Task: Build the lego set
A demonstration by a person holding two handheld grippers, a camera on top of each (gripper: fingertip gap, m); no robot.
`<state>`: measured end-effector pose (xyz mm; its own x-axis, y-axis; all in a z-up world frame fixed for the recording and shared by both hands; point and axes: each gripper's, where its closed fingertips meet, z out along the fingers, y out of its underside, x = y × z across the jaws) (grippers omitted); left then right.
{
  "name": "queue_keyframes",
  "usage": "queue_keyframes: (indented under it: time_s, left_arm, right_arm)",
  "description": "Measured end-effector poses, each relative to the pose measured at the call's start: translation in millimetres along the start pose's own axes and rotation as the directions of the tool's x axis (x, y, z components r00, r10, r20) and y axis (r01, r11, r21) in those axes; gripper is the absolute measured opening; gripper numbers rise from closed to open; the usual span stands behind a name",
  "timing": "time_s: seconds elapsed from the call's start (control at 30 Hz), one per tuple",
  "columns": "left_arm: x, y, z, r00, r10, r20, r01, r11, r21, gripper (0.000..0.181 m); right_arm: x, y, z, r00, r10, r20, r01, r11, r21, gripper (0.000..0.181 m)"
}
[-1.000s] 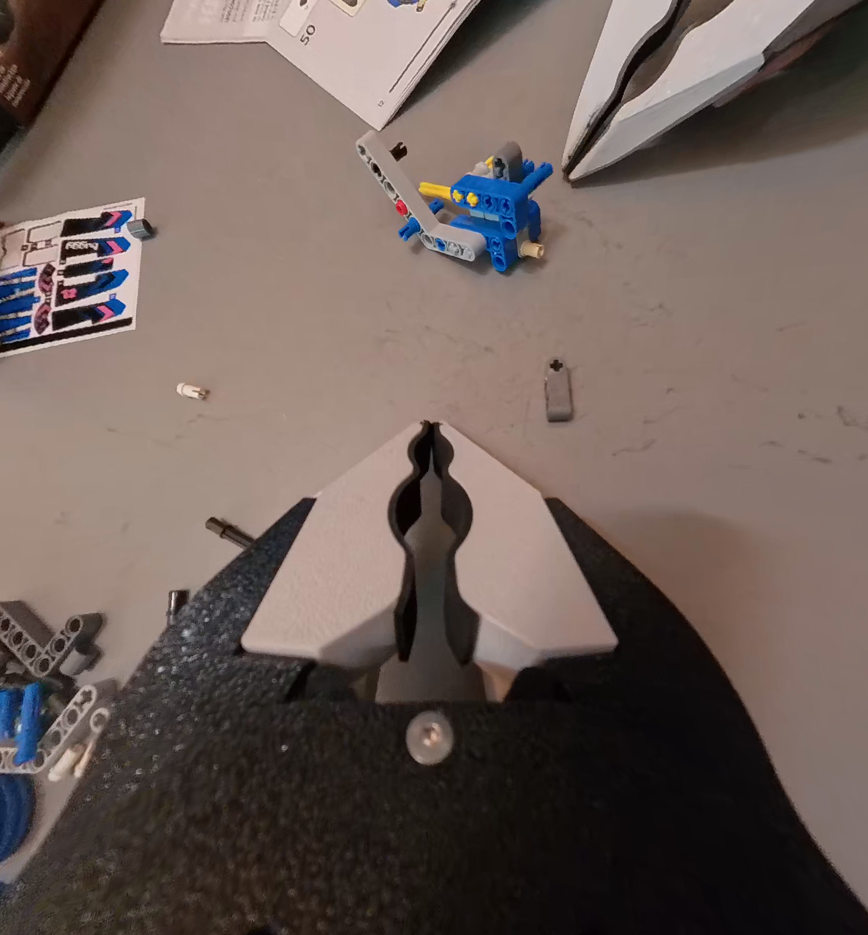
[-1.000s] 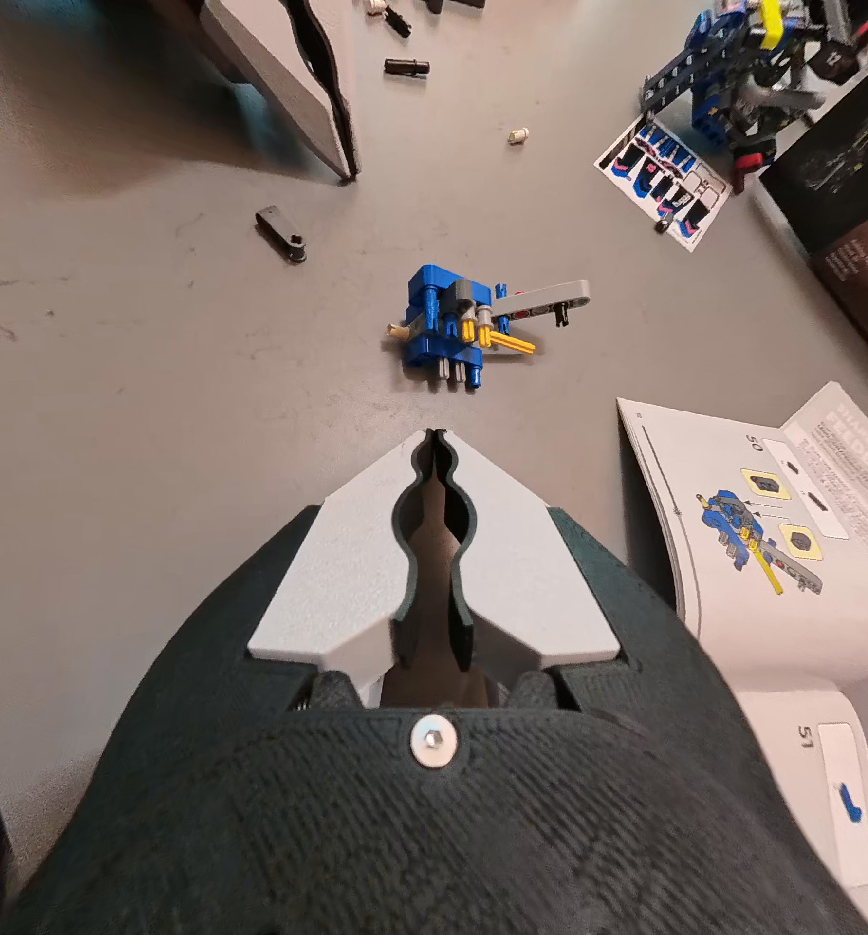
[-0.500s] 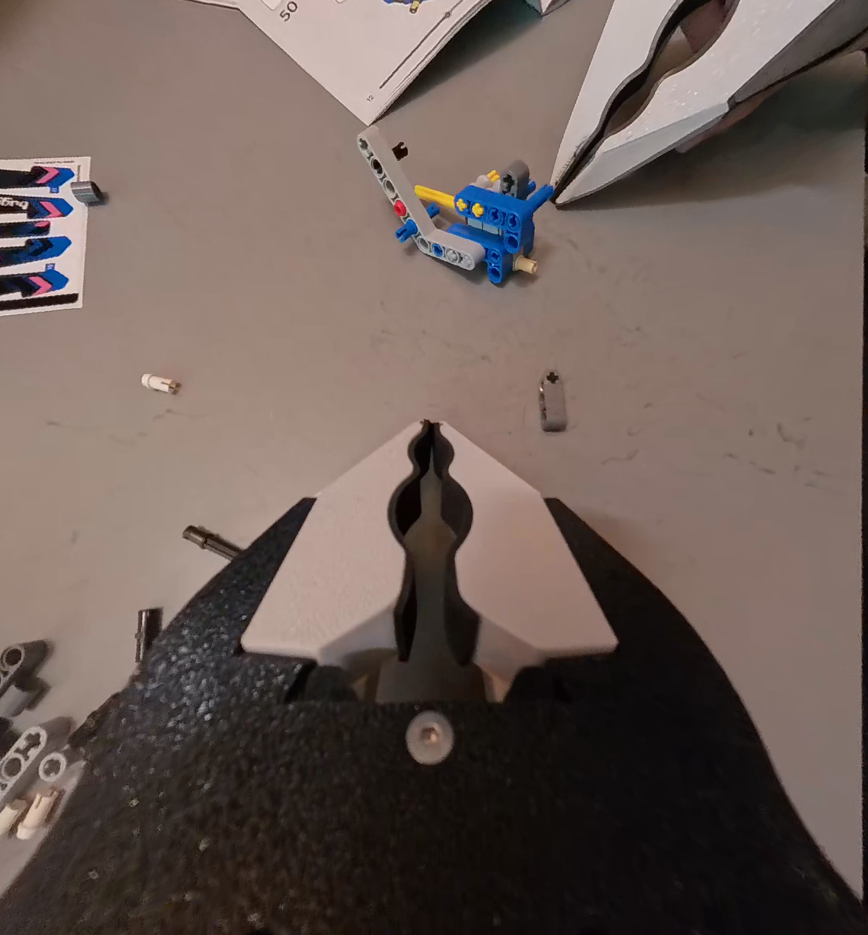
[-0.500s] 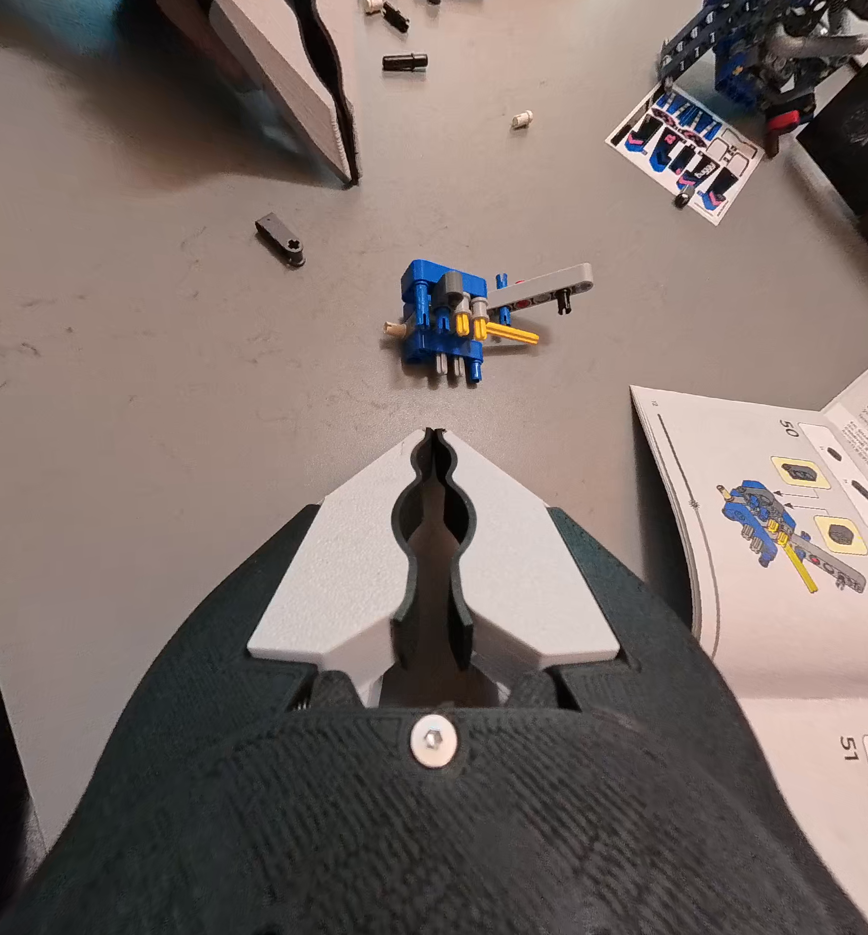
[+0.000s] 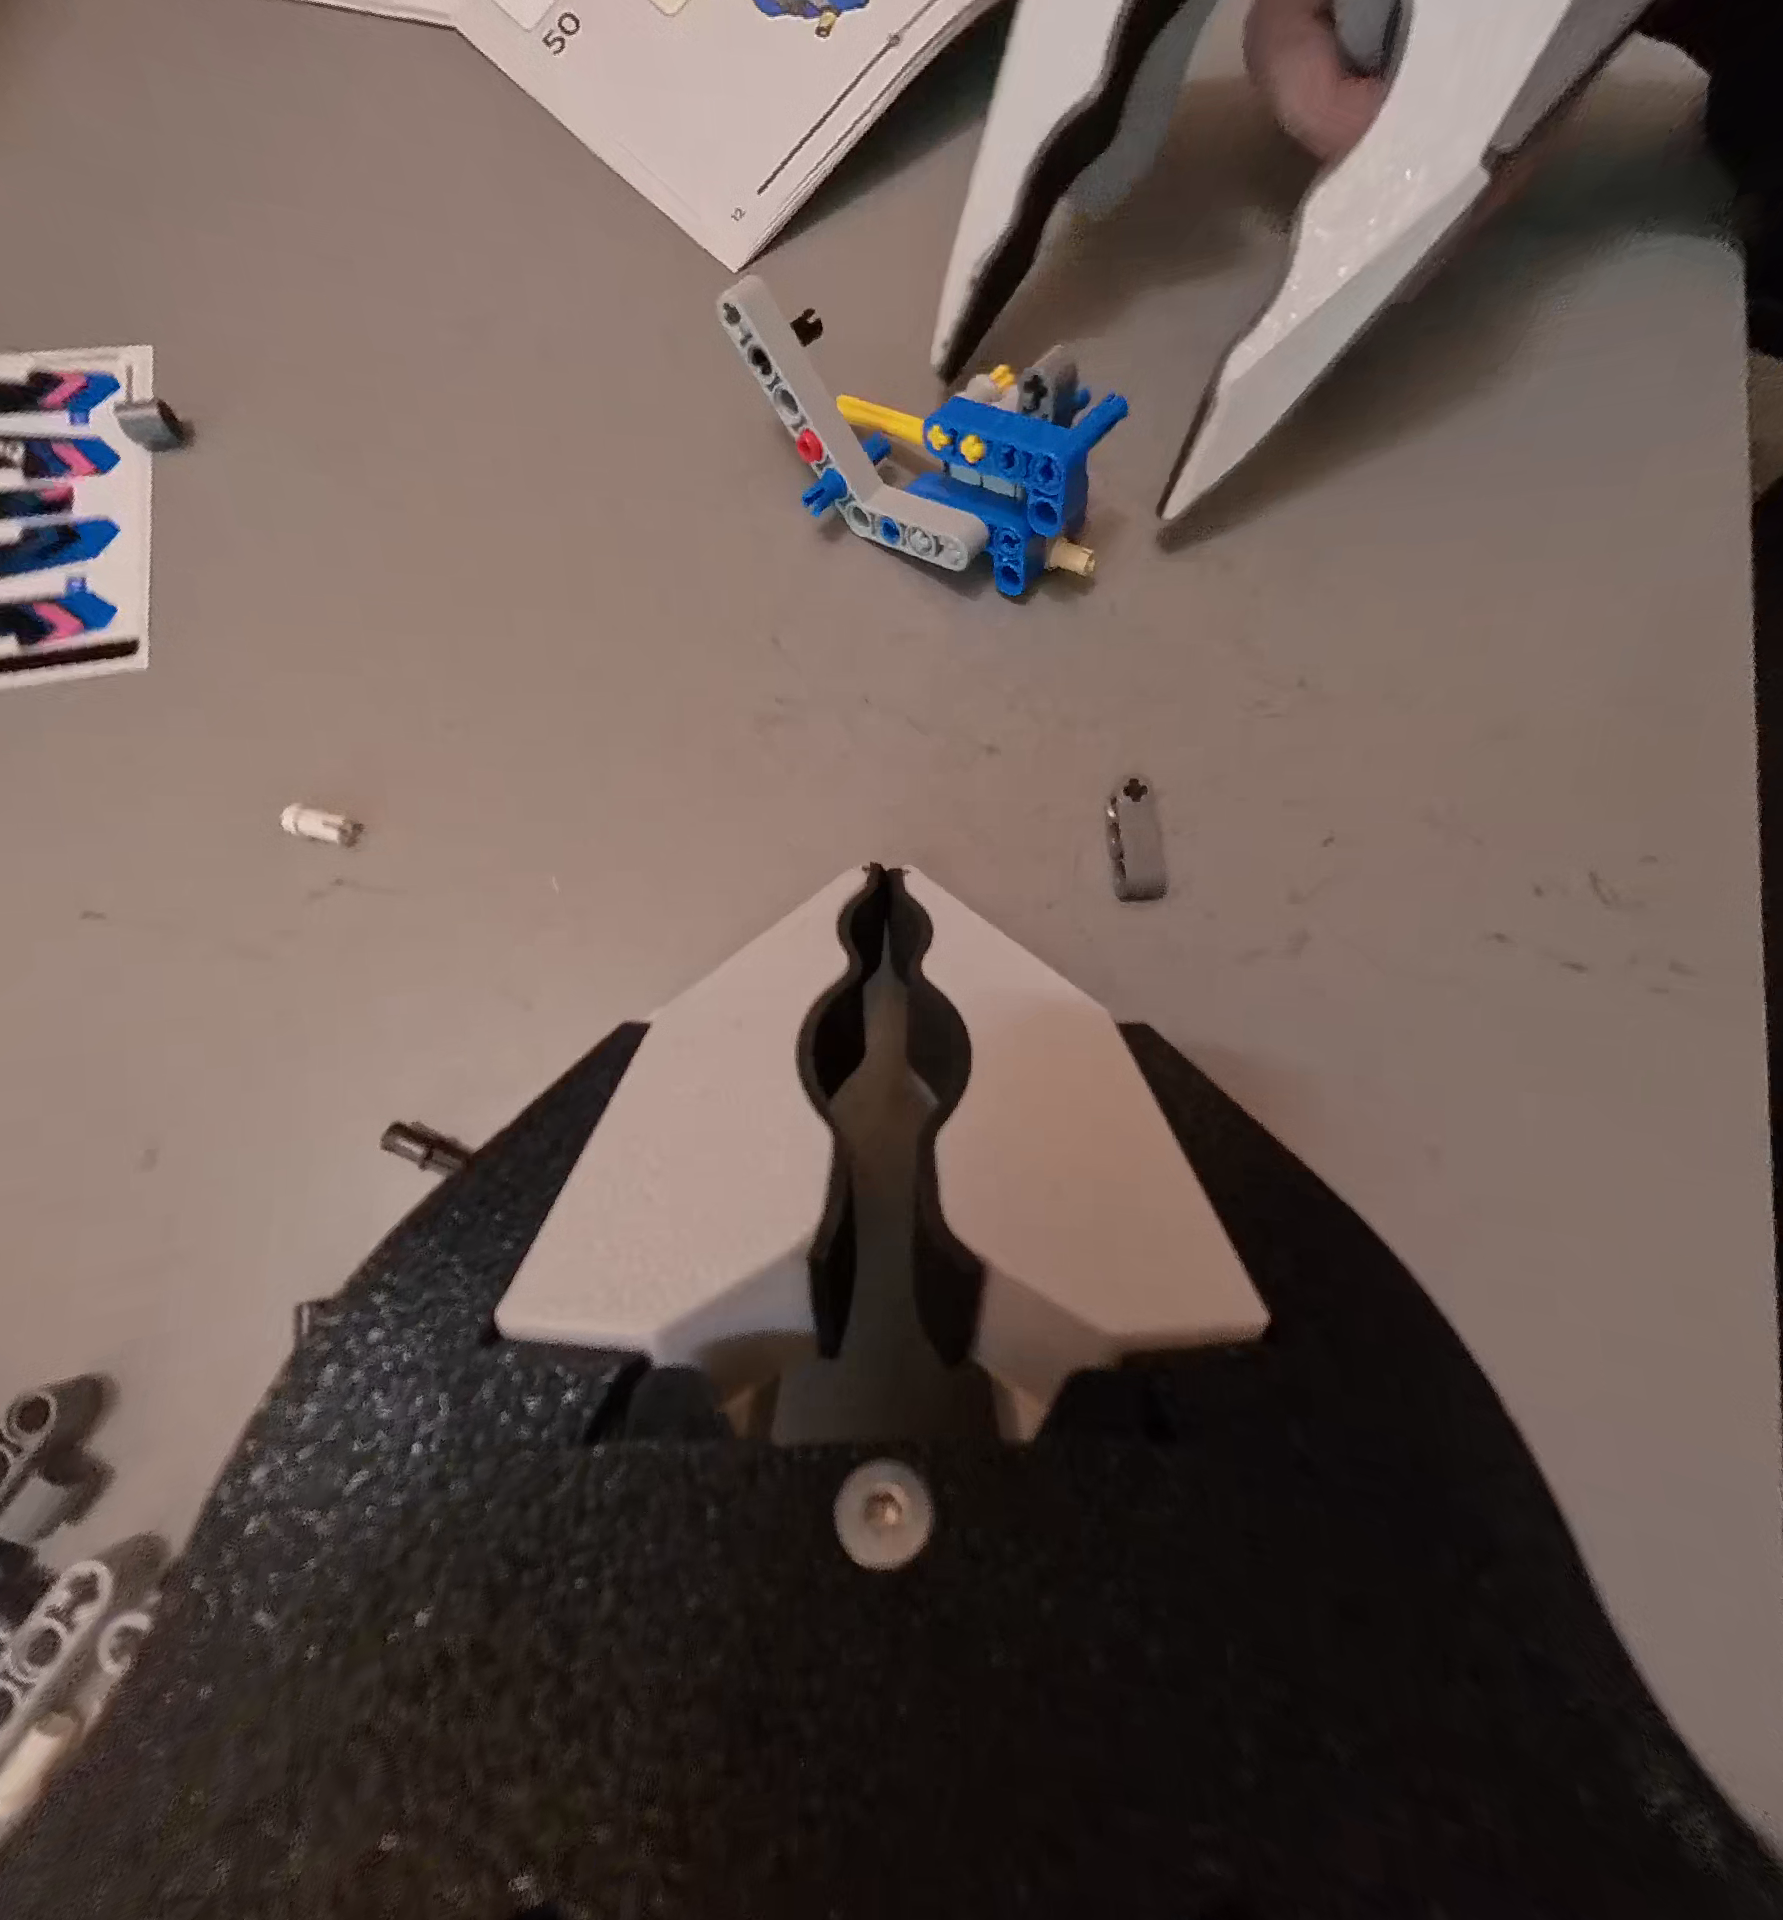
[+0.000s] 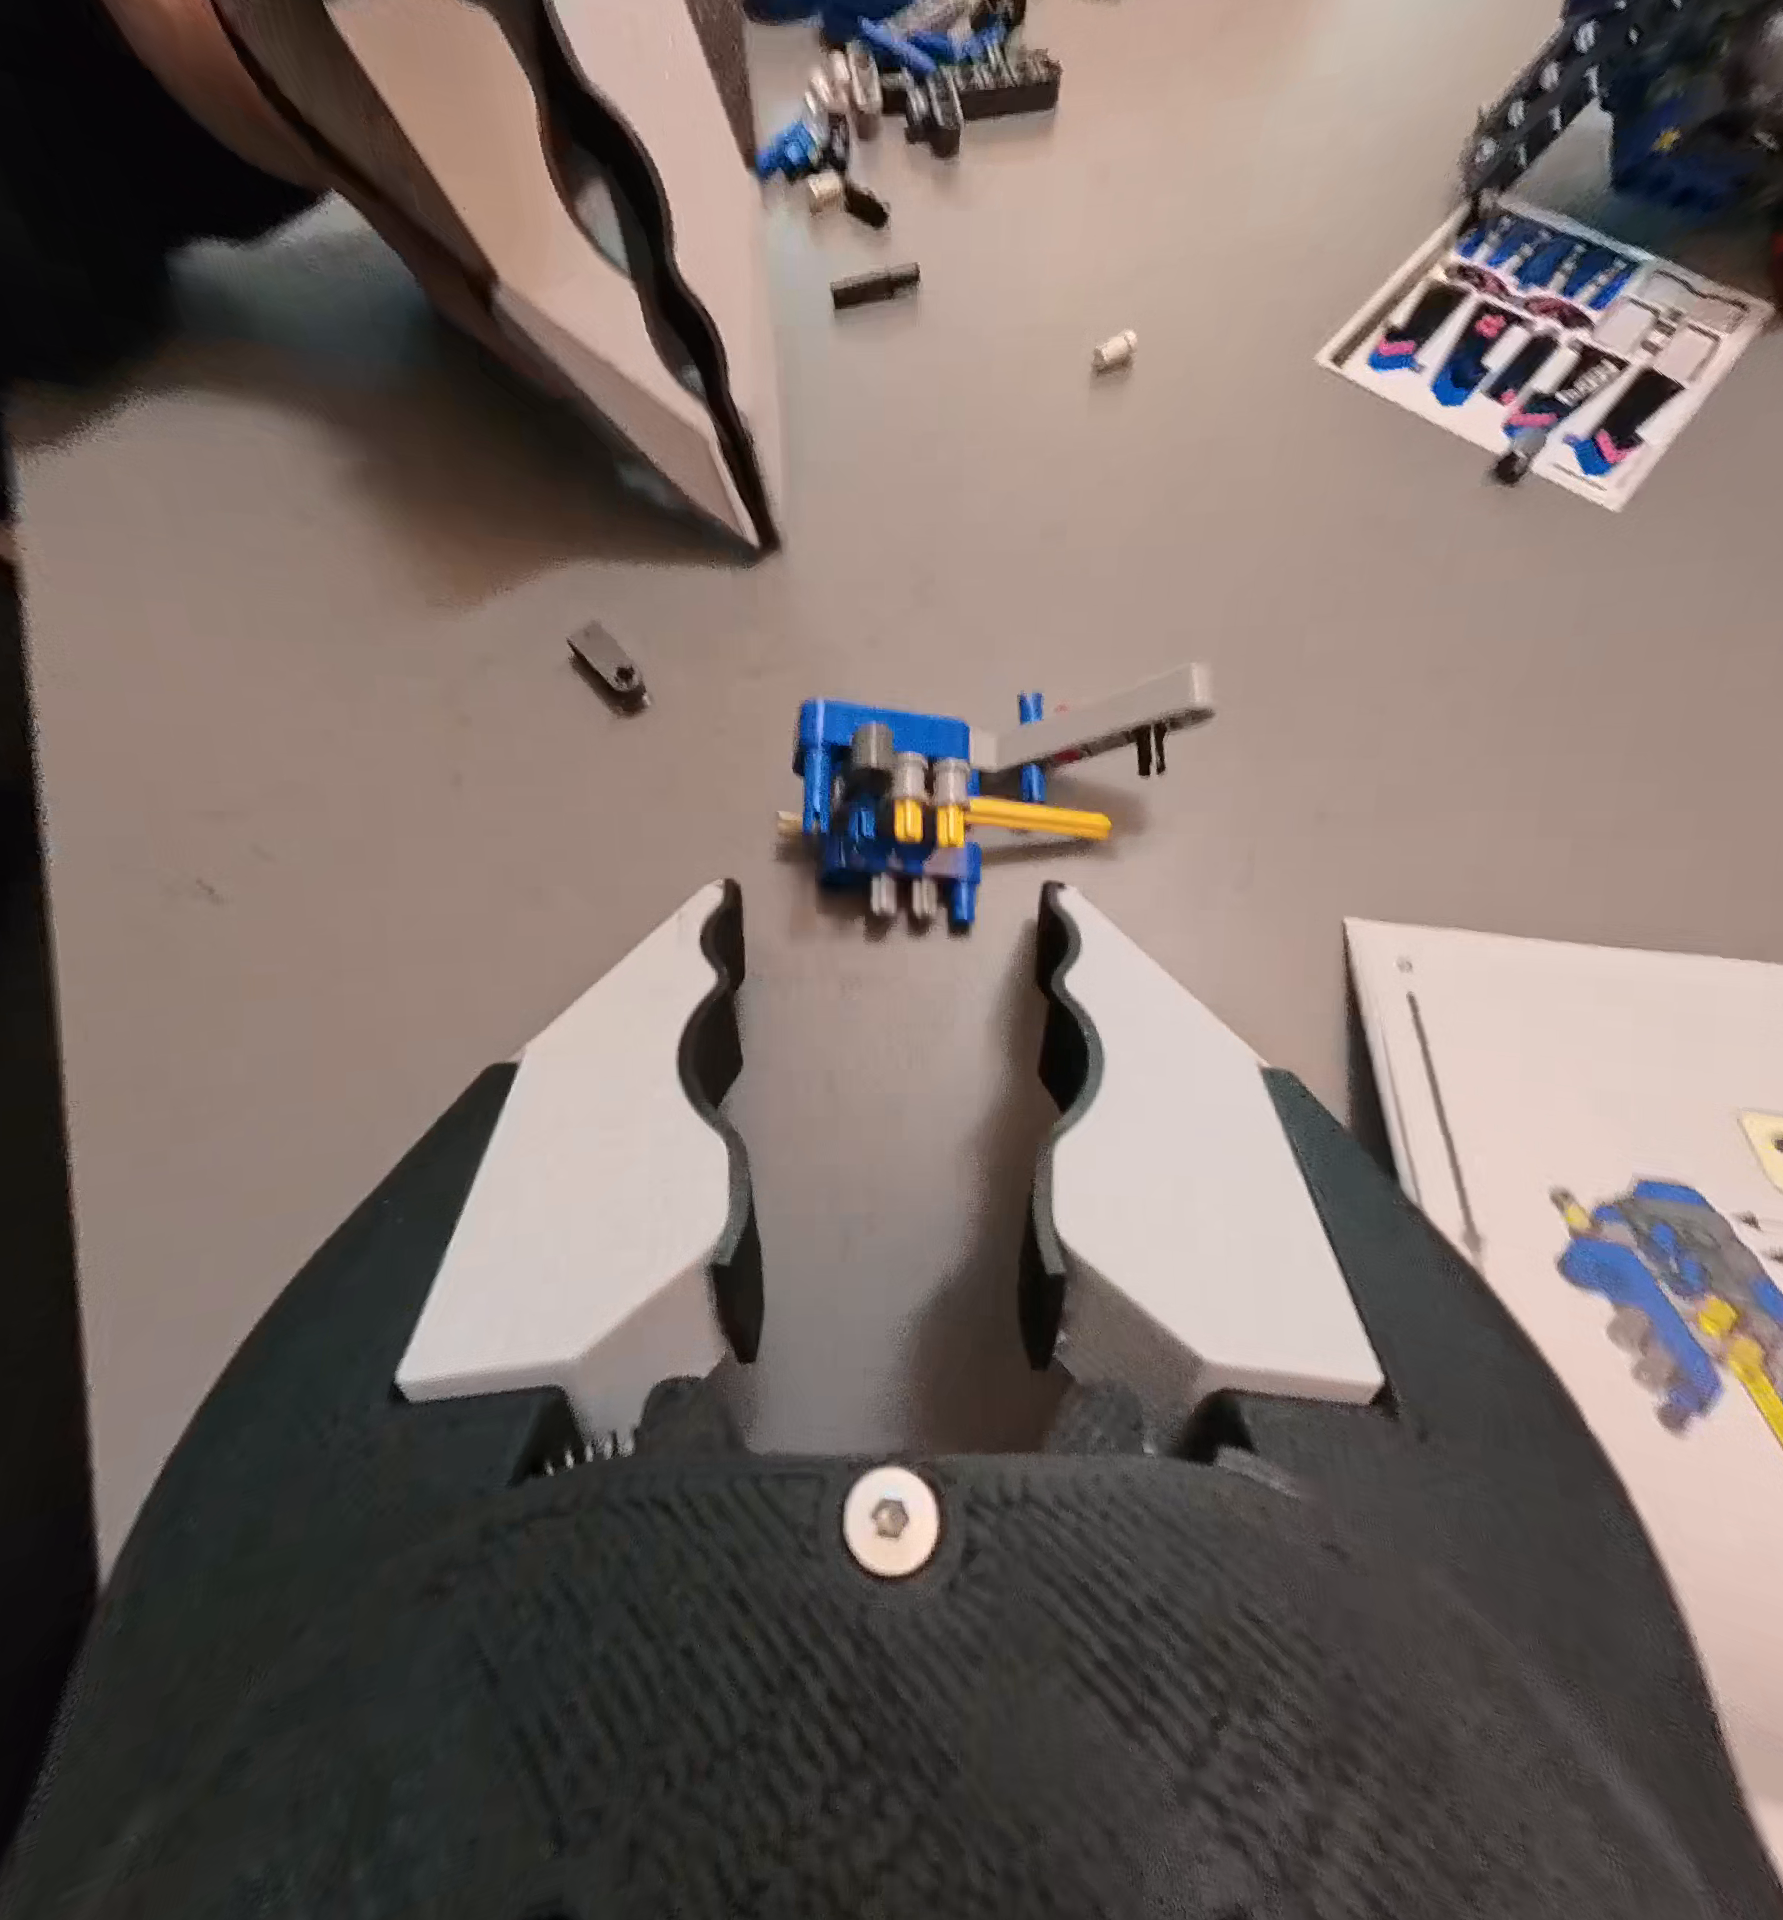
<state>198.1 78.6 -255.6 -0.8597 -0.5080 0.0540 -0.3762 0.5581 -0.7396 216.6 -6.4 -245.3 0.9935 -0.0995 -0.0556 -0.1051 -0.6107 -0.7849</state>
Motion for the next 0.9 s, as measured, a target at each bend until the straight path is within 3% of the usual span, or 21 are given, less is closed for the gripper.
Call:
queue_keyframes:
  time_s: [0.07, 0.13, 0.23, 0.4, 0.6, 0.77, 0.9]
  left_arm:
    - [8, -9, 4, 0.996, 0.092, 0.0, -0.092, 0.996, 0.02, 0.001]
    - [26, -23, 12, 0.979, 0.194, -0.055, -0.191, 0.98, 0.051, 0.012]
    - [21, -37, 25, 0.966, 0.257, -0.019, -0.256, 0.967, 0.013, 0.035]
    - [24, -65, 34, 0.966, 0.218, -0.139, -0.204, 0.973, 0.103, 0.039]
    - [26, -61, 49, 0.945, 0.173, -0.278, -0.173, 0.985, 0.025, 0.04]
    - [29, -68, 58, 0.939, 0.165, -0.302, -0.149, 0.986, 0.075, 0.032]
    - [32, -96, 45, 0.924, 0.153, -0.352, -0.063, 0.965, 0.253, 0.032]
  right_arm:
    - [-5, -9, 2, 0.998, 0.018, 0.064, -0.02, 0.999, 0.034, 0.053]
    - [-1, -5, 2, 0.997, 0.031, 0.068, -0.032, 0.999, 0.014, 0.053]
    - [2, 9, -4, 0.997, 0.005, 0.074, -0.002, 0.999, -0.044, 0.053]
    - [17, 23, -28, 0.998, -0.06, 0.006, 0.061, 0.995, -0.08, 0.048]
    - [35, 31, -61, 0.999, -0.022, -0.037, 0.022, 1.0, 0.0, 0.043]
    - [44, 40, -75, 0.998, -0.017, -0.052, 0.018, 1.0, 0.023, 0.042]
    - [47, 32, -83, 0.999, -0.009, -0.047, 0.014, 0.994, 0.112, 0.039]
